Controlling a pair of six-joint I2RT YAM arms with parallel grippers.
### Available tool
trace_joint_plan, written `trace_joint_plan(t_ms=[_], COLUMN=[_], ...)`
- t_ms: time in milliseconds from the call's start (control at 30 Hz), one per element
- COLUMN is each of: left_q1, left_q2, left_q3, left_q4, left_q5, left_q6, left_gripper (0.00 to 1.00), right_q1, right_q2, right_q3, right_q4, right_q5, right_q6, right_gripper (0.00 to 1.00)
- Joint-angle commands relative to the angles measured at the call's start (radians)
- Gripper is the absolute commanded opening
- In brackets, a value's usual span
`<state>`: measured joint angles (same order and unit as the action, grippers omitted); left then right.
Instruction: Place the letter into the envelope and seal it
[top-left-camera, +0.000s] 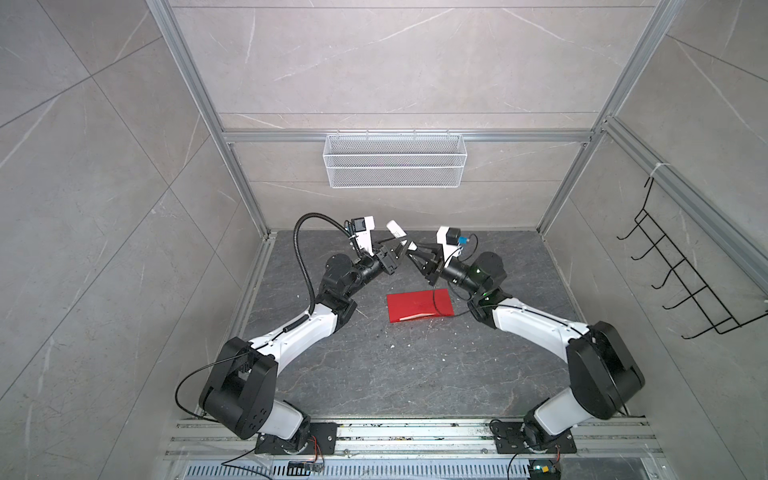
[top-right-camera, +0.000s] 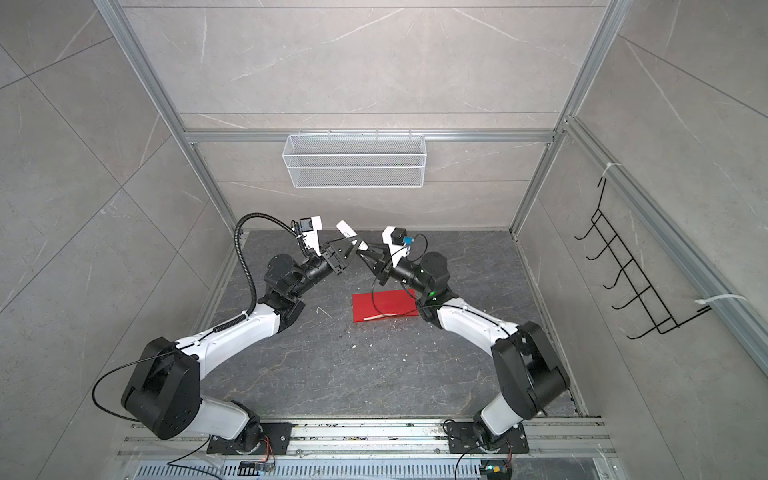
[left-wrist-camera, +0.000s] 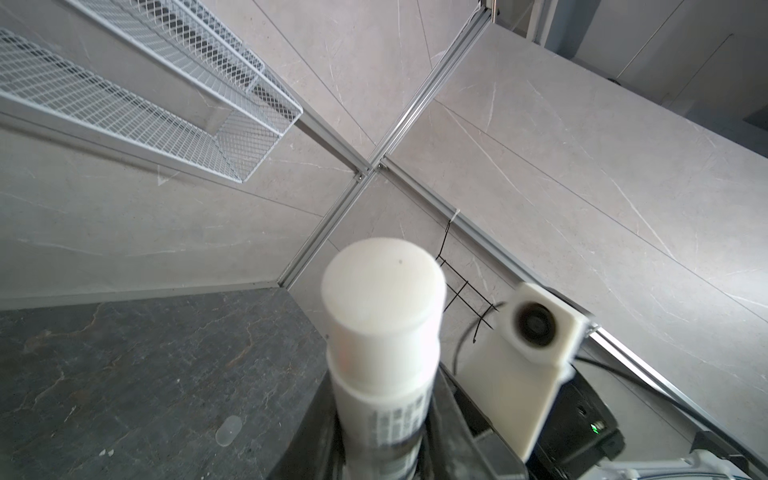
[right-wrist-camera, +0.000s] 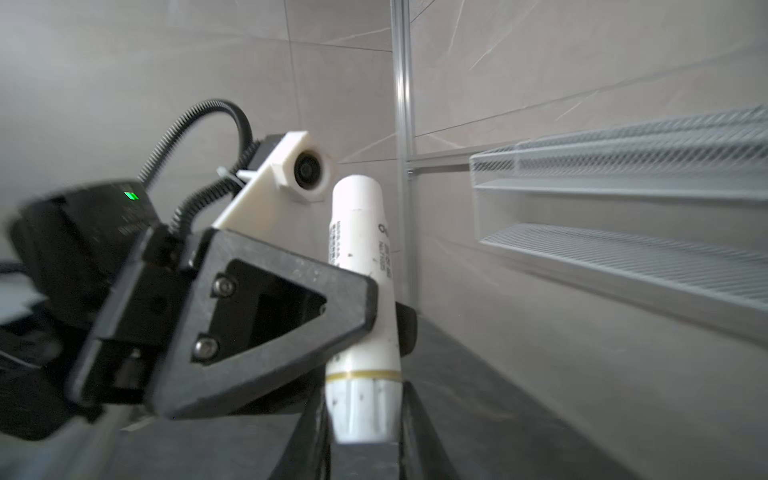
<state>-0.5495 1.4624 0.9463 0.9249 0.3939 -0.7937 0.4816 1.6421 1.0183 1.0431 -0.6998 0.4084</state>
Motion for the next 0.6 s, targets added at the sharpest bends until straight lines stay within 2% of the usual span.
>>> trace_joint_plan(t_ms=[0,67,100,233,267,367,467,567], left_q1=[-0.003,-0.002,-0.003,-0.003,-0.003,-0.003,-0.003,-0.003], left_q2=[-0.02,-0.021,-0.019,-0.022,-0.024,-0.024,-0.022,-0.02], left_q3=[-0.008,-0.008,-0.007,-0.006,-0.007,-0.006,-0.004,-0.002], left_q4=[0.029,0.034,0.036,0.026,0.02,0.015,0.016,0.02], left_q5=[0.087,0.092,0.093,0.091,0.089,0.07,0.062,0.061], left_q6=[0.055,0.057,0.056,0.056,0.057,0.051,0.044,0.037], left_gripper=[0.0,0.0,0.0,0.0,0.0,0.0,0.0,0.0], right_q1=[-0.11,-0.114,-0.114,-0.113,-0.113,-0.106,-0.077,-0.034], right_q2=[0.101,0.148,0.158,0.116,0.091,-0.006,-0.134,-0.221], right_q3=[0.115,0.163,0.175,0.13,0.114,0.054,-0.032,-0.118], right_q4=[0.374,0.391,0.392,0.332,0.29,0.106,-0.109,-0.169], right_q5=[-0.069,-0.102,-0.121,-0.11,-0.11,-0.084,0.061,0.229], right_q6=[0.669,0.772,0.776,0.646,0.572,0.287,-0.083,-0.37], right_gripper=[0.0,0.0,0.0,0.0,0.0,0.26,0.53,0.69])
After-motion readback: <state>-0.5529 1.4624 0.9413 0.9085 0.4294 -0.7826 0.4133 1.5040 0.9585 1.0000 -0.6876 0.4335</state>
